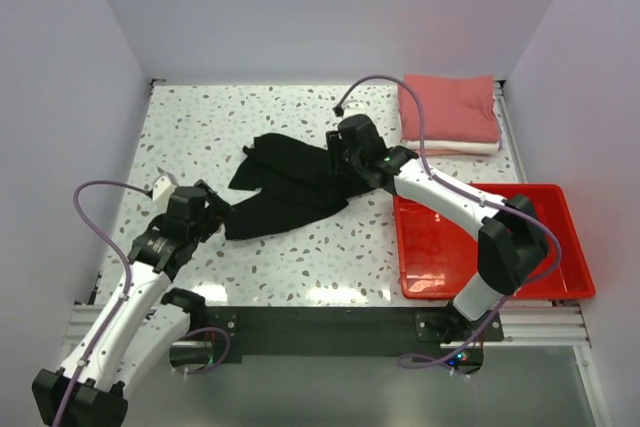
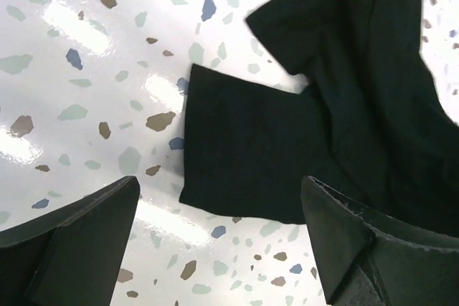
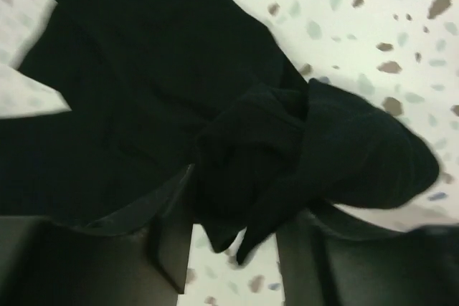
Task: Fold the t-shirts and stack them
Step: Move the tshirt to the center of the board, then flatten the tshirt out
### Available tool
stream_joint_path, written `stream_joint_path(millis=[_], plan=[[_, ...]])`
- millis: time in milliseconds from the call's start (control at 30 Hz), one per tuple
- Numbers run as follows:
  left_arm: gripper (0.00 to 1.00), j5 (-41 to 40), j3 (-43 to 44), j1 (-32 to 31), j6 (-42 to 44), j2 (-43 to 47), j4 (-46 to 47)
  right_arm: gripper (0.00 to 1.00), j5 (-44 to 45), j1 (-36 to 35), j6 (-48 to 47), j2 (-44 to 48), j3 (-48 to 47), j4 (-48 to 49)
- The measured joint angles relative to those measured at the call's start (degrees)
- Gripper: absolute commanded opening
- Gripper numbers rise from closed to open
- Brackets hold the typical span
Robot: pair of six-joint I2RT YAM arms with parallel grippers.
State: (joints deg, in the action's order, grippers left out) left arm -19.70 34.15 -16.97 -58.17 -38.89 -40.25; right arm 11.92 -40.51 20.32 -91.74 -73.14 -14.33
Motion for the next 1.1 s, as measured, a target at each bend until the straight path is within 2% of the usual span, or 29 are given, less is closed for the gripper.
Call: stream_joint_path(millis=[67, 100, 133, 433, 533, 667, 833, 933, 967, 1100], plan=[[1.00, -0.50, -0.11, 0.00, -0.85, -2.01, -0.15, 0.73, 2.05, 0.09, 0.04, -1.75, 0.52, -2.71], [1.00, -0.74, -0.13, 0.00, -0.98, -3.26, -0.13, 0.92, 3.37, 0.09, 0.04, -2.43, 0.50, -3.72], [1.00, -0.98, -0.13, 0.00, -1.16, -5.16, -0.04, 0.99, 4.57, 0.09, 0.22, -2.71, 0.50, -4.76], [0.92, 3.13, -1.40, 0.33, -0.96, -19.67, 6.05, 0.99, 11.74, 0.09, -0.66, -0.09, 1.18, -9.31], [0.82, 5.03, -3.13, 0.44, -0.83, -21.88, 9.22, 0.99, 13.27, 0.09, -0.66, 3.32, 3.41, -10.60], [0.64, 6.45, -4.22, 0.48, -0.83, -25.42, 12.37, 0.99, 14.03, 0.09, -0.92, 7.45, 6.14, -11.87], [0.49, 6.91, -4.15, 0.79, -0.57, -29.90, 16.48, 0.99, 10.43, 0.09, -1.88, 11.87, 10.40, -11.72], [0.20, 6.78, -3.52, 1.22, 0.15, -32.00, 18.10, 0.99, 7.72, 0.07, -2.64, 14.49, 12.98, -11.52], [0.00, 6.78, -3.28, 1.29, 0.46, -32.61, 18.47, 0.99, 7.34, 0.07, -2.75, 15.21, 13.51, -11.32], [0.00, 7.32, -3.04, 1.46, 1.79, -33.57, 19.45, 0.99, 7.87, 0.07, -1.86, 16.33, 13.77, -9.88]])
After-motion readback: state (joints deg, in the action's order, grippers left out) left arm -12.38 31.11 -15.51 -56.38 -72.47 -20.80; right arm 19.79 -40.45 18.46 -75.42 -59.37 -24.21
